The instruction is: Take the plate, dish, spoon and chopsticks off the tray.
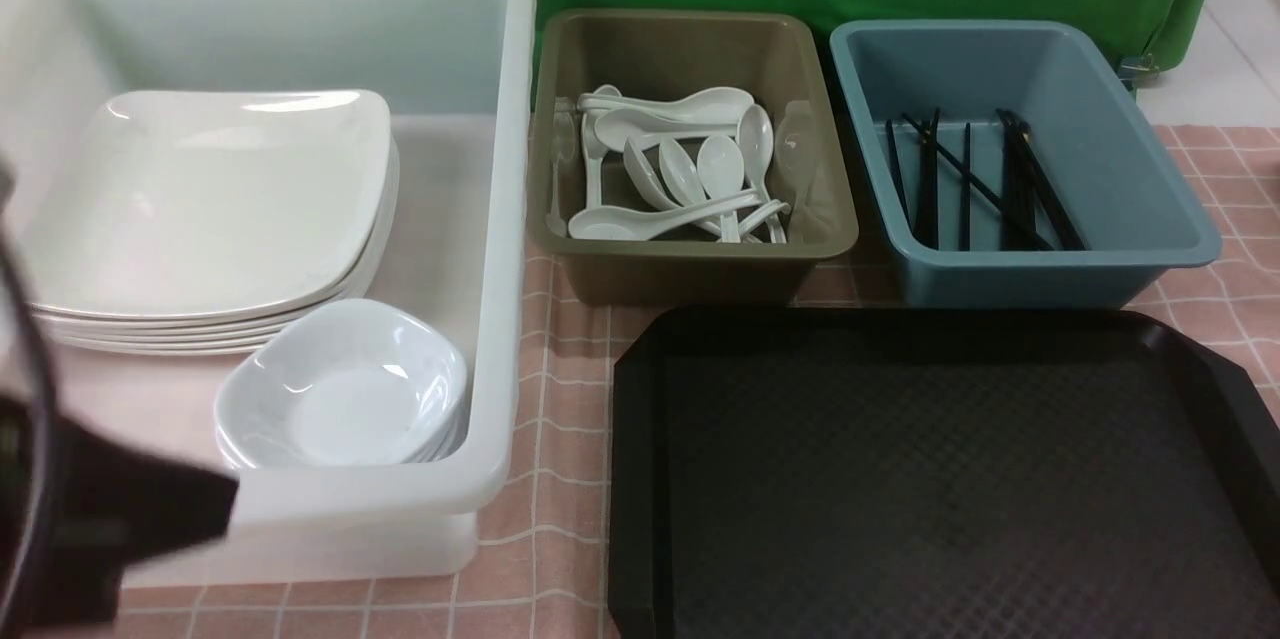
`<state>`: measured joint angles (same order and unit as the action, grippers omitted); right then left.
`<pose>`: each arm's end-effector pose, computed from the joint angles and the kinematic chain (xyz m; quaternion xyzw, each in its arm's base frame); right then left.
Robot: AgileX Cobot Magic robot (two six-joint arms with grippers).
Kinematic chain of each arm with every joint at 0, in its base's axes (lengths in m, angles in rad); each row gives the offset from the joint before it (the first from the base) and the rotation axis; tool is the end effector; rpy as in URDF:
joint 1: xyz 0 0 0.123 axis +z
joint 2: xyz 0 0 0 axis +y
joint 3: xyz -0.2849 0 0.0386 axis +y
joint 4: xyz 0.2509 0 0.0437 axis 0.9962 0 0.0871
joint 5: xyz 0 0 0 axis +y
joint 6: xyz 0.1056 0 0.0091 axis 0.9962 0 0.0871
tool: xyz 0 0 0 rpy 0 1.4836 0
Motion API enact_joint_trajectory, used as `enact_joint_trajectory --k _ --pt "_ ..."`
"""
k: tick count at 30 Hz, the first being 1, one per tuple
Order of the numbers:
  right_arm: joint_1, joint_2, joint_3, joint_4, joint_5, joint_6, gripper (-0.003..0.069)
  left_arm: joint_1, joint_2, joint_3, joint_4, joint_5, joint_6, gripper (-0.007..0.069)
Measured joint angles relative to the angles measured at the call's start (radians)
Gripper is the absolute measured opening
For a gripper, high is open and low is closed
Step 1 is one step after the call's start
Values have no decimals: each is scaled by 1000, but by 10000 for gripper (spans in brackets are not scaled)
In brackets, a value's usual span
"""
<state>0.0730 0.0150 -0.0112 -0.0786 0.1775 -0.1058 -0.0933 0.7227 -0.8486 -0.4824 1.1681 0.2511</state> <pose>0.0722 0.0038 0.1986 -0.0898 0.7339 -0.0422 0.6719 0.1093 -0.0557 0.3395 0.1363 0.9156 -0.2139 0.3121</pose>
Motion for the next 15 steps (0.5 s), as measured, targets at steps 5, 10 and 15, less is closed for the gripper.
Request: enact_joint_trajectory --k 5,10,15 --pt "0 0 0 0 0 0 165 0 -236 240 -100 -317 0 4" --pt "0 0 0 0 0 -1 178 0 -423 398 -160 -649 0 4" --pt "0 0 0 0 0 -1 192 0 -477 430 -82 -687 0 4"
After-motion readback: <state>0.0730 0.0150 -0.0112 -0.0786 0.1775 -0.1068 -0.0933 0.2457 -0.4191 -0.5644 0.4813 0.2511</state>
